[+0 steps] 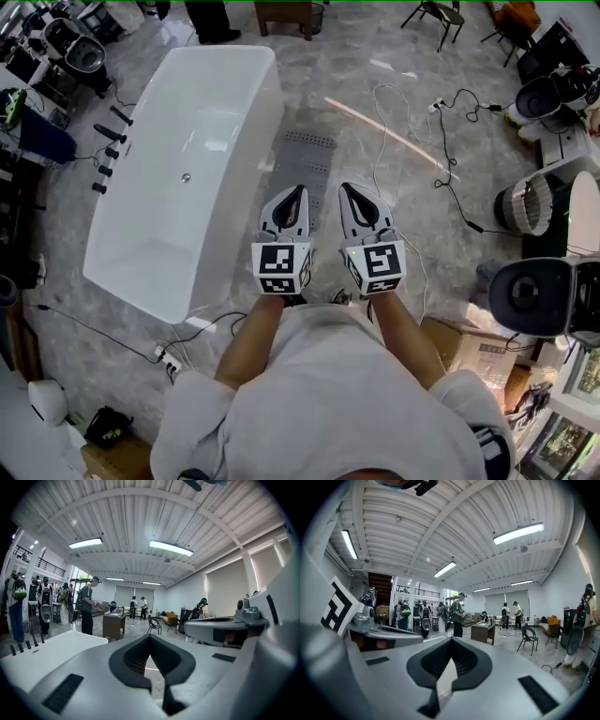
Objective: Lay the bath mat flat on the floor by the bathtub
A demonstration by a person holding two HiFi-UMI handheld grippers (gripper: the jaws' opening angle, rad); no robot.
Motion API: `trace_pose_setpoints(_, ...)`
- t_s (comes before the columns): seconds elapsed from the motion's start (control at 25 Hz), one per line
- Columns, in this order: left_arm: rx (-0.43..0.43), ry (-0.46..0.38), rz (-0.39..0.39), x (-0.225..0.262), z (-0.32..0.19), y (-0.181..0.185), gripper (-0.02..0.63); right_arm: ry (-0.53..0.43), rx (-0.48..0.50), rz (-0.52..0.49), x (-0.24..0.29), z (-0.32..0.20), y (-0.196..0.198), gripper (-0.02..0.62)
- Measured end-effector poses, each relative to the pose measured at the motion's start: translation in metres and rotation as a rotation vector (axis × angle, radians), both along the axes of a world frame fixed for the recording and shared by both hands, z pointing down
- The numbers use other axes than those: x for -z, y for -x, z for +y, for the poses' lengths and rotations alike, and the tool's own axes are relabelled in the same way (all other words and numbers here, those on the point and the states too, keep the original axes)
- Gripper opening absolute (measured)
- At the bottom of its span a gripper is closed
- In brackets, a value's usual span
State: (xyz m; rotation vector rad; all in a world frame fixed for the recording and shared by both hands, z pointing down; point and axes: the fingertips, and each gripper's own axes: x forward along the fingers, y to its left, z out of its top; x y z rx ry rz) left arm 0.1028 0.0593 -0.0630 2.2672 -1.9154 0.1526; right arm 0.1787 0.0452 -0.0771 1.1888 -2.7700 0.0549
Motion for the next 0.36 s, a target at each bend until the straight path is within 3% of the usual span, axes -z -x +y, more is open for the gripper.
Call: trace_pose_setpoints(0.36,0.009,-0.033,0.003,0.010,0.019,0.018,0.011,-0.010,-0.017,-0.005,0.011,0.012,0.012,0.006)
